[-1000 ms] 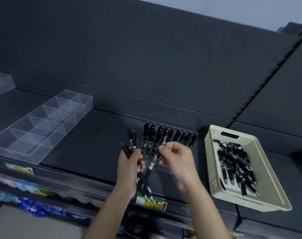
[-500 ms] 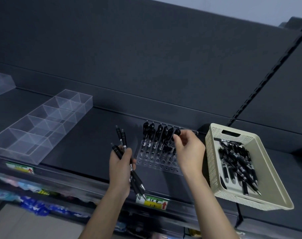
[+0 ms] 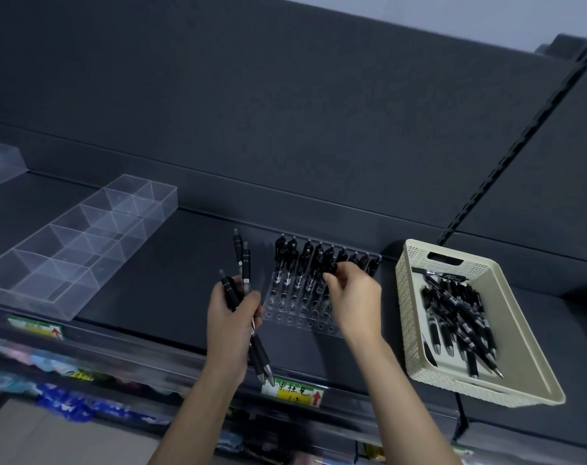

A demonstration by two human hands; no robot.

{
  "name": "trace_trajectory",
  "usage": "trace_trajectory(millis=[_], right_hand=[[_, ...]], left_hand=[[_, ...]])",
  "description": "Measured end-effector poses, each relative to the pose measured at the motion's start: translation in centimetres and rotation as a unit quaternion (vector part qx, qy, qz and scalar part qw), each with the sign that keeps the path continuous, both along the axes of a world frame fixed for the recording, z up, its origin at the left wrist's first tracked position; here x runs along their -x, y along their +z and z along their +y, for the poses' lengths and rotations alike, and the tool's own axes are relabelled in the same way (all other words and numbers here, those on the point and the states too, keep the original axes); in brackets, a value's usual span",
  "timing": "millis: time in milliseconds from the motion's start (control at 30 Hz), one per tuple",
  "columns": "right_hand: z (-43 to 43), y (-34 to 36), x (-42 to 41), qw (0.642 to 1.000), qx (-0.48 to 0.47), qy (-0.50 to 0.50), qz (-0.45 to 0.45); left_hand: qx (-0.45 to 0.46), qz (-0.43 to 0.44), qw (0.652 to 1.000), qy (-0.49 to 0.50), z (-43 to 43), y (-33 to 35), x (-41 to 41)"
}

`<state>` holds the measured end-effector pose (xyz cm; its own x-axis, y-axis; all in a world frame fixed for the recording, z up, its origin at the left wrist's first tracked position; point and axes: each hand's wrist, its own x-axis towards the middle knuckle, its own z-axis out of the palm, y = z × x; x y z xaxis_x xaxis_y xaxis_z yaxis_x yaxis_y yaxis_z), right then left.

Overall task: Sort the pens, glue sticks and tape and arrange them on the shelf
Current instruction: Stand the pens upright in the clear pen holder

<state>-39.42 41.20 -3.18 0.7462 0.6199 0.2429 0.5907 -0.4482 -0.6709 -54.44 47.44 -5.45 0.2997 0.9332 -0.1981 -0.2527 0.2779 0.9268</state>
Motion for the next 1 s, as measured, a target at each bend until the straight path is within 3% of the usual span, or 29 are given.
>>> trace_trajectory(millis=[233, 400, 533, 633, 733, 800, 900, 1000], right_hand=[[-1.7, 2.2, 1.3, 0.990, -0.087, 0.007, 0.108], [-1.8, 4.5, 1.9, 0.935, -0.163, 0.102, 0.299], [-1.9, 4.3, 1.3, 0.917, -0.182, 0.117, 0.336], [-2.1, 3.8, 0.9, 0.910, -0.212, 0.071, 0.348], [-2.7, 3.8, 0.1, 0.889, -0.269, 0.003, 0.371], [-3.0, 3.5, -1.0, 0.914, -0.267, -0.056, 0.300], [-3.2, 2.6, -2.0, 0.969, -0.176, -0.105, 0.140], [-3.0, 1.8, -1.8, 0.988, -0.100, -0.098, 0.067]], left_hand=[[-0.072, -0.025, 0.996, -0.054, 0.1, 1.9, 0.2], [-0.141, 0.006, 0.972, -0.185, -1.0, 3.2, -0.9], [-0.181, 0.072, 0.945, -0.264, -1.5, 3.2, -1.9], [-0.178, 0.087, 0.947, -0.251, -1.6, 2.5, -2.4], [-0.168, 0.125, 0.962, -0.177, -1.5, 1.7, -2.5], [-0.175, 0.158, 0.964, -0.126, -1.0, 1.2, -2.3], [-0.180, 0.176, 0.961, -0.110, -0.7, 1.0, -2.1], [-0.174, 0.163, 0.964, -0.116, -0.8, 1.0, -2.1]])
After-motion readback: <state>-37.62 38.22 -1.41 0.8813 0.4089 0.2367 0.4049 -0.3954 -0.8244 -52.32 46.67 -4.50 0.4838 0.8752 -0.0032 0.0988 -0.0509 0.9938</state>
